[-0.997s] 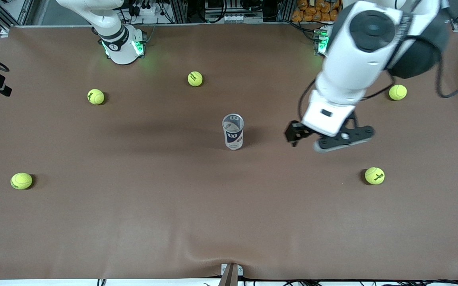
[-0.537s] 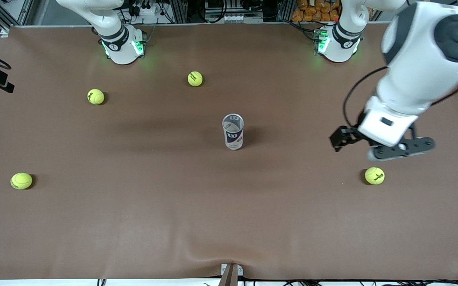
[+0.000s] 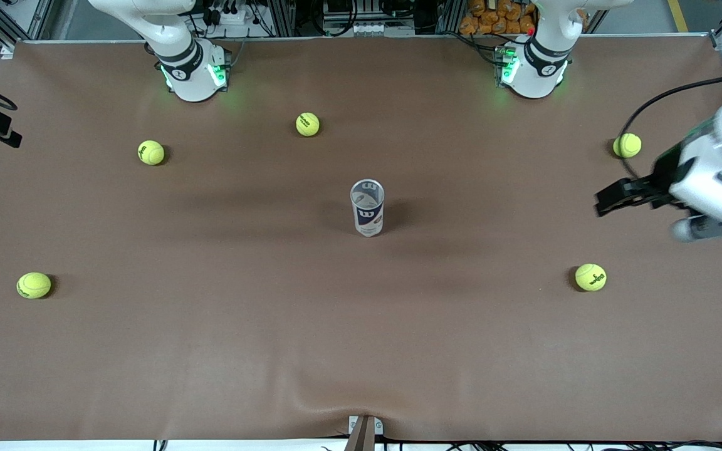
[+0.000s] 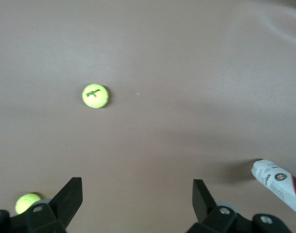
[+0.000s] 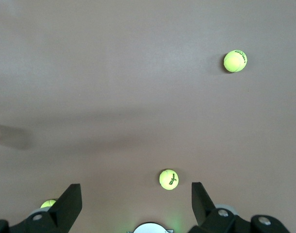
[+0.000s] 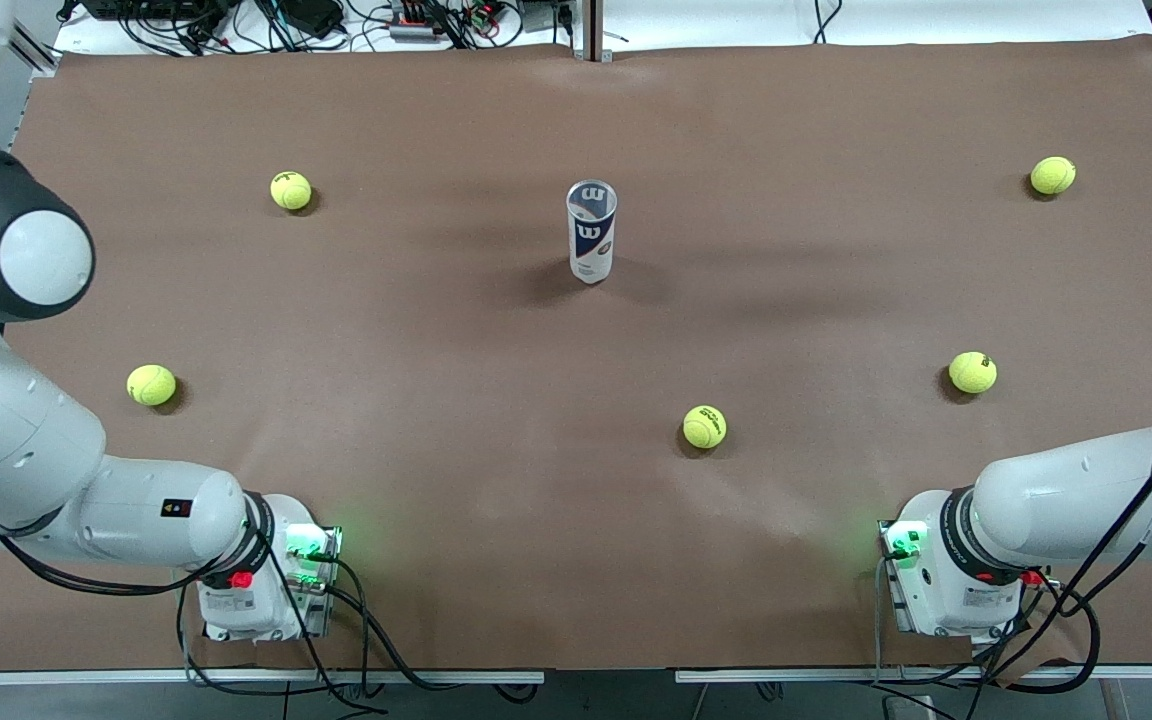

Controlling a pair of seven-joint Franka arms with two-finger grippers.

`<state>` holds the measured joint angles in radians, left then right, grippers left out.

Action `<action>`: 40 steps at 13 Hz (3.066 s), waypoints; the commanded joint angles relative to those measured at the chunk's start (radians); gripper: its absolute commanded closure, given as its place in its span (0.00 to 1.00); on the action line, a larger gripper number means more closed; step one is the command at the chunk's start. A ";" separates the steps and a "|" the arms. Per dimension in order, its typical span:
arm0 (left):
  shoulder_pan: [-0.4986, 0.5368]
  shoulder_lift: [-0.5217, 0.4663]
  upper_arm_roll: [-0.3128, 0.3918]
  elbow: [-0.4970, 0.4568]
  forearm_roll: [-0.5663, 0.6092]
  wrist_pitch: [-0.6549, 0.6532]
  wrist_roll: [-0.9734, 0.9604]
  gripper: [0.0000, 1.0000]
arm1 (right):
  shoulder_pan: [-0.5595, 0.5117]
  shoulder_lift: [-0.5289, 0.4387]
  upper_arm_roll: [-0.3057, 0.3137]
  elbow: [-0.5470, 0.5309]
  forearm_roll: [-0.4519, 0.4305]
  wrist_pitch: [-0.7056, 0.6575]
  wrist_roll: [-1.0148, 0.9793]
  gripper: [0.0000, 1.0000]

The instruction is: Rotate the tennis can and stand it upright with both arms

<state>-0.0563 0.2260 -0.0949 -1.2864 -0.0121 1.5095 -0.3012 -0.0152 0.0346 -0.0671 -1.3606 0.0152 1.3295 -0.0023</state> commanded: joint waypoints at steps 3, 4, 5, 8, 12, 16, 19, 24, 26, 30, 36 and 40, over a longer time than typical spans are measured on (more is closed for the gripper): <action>-0.013 -0.071 0.079 -0.105 0.003 -0.005 0.100 0.00 | 0.003 -0.005 0.000 0.003 -0.008 0.002 0.016 0.00; -0.023 -0.109 0.081 -0.161 0.003 0.032 0.094 0.00 | 0.003 -0.005 0.000 0.002 -0.008 0.002 0.016 0.00; -0.025 -0.152 0.083 -0.233 0.004 0.088 0.094 0.00 | 0.003 -0.005 0.000 0.002 -0.008 0.002 0.016 0.00; -0.022 -0.304 0.084 -0.448 0.017 0.176 0.129 0.00 | 0.003 -0.005 0.000 0.003 -0.008 0.002 0.016 0.00; -0.016 -0.347 0.086 -0.521 0.018 0.242 0.137 0.00 | 0.004 -0.005 0.000 0.003 -0.006 0.002 0.016 0.00; -0.017 -0.252 0.101 -0.386 0.014 0.233 0.132 0.00 | 0.004 -0.005 0.000 0.003 -0.006 0.002 0.016 0.00; -0.020 -0.235 0.132 -0.367 0.012 0.232 0.132 0.00 | 0.006 -0.005 0.001 0.003 -0.004 0.000 0.016 0.00; -0.022 -0.240 0.133 -0.360 0.012 0.230 0.128 0.00 | 0.006 -0.005 0.001 0.003 -0.006 0.000 0.016 0.00; -0.017 -0.243 0.135 -0.364 0.014 0.227 0.132 0.00 | 0.006 -0.005 0.001 0.002 -0.004 0.000 0.016 0.00; -0.017 -0.246 0.135 -0.363 0.020 0.215 0.133 0.00 | 0.006 -0.005 0.001 0.002 -0.004 0.002 0.016 0.00; -0.016 -0.246 0.150 -0.363 0.017 0.209 0.235 0.00 | 0.006 -0.005 0.000 0.003 -0.006 0.002 0.016 0.00; -0.017 -0.246 0.150 -0.361 0.015 0.209 0.287 0.00 | 0.004 -0.005 0.000 0.003 -0.006 0.002 0.016 0.00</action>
<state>-0.0665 -0.0167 0.0520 -1.6623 -0.0121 1.7389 -0.0286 -0.0150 0.0346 -0.0659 -1.3603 0.0151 1.3305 -0.0023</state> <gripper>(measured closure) 0.000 0.000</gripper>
